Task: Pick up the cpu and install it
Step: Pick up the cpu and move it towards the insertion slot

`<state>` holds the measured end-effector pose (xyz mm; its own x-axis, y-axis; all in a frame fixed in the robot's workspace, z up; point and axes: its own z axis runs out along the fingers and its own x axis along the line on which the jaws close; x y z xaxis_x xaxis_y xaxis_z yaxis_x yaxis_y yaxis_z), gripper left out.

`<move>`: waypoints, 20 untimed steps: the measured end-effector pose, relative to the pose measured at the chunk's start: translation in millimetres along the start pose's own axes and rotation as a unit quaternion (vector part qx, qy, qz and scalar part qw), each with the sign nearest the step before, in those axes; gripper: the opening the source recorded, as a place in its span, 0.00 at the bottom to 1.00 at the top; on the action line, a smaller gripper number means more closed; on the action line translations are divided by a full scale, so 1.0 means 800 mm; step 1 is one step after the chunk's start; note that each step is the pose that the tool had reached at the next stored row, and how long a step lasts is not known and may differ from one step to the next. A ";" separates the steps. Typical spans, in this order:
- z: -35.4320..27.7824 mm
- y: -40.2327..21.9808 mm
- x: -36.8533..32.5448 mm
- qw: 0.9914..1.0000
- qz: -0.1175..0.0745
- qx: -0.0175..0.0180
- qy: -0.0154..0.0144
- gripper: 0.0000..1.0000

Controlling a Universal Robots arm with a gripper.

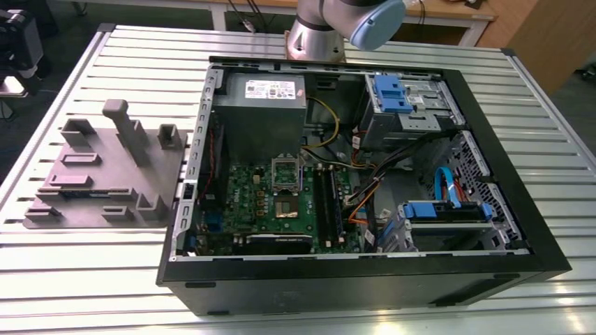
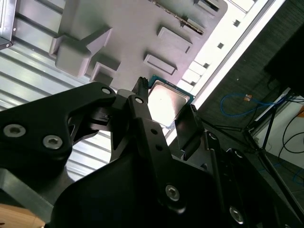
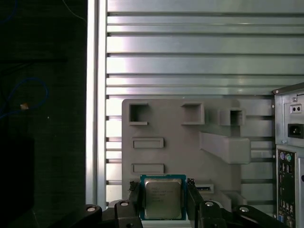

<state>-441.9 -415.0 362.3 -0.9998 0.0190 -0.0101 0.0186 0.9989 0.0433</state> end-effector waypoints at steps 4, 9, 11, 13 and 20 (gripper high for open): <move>0.0000 0.0000 -0.0014 1.000 0.000 0.000 0.000 0.47; 0.0000 0.0001 -0.0029 1.000 0.000 0.000 0.000 0.47; 0.0000 0.0001 -0.0035 1.000 0.000 0.000 0.000 0.47; 0.0000 0.0001 -0.0041 1.000 0.000 0.000 0.000 0.47; 0.0000 0.0001 -0.0063 1.000 0.000 0.000 0.000 0.47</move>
<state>-436.9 -414.9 362.3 -0.9998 0.0190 -0.0100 0.0186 0.9989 0.0433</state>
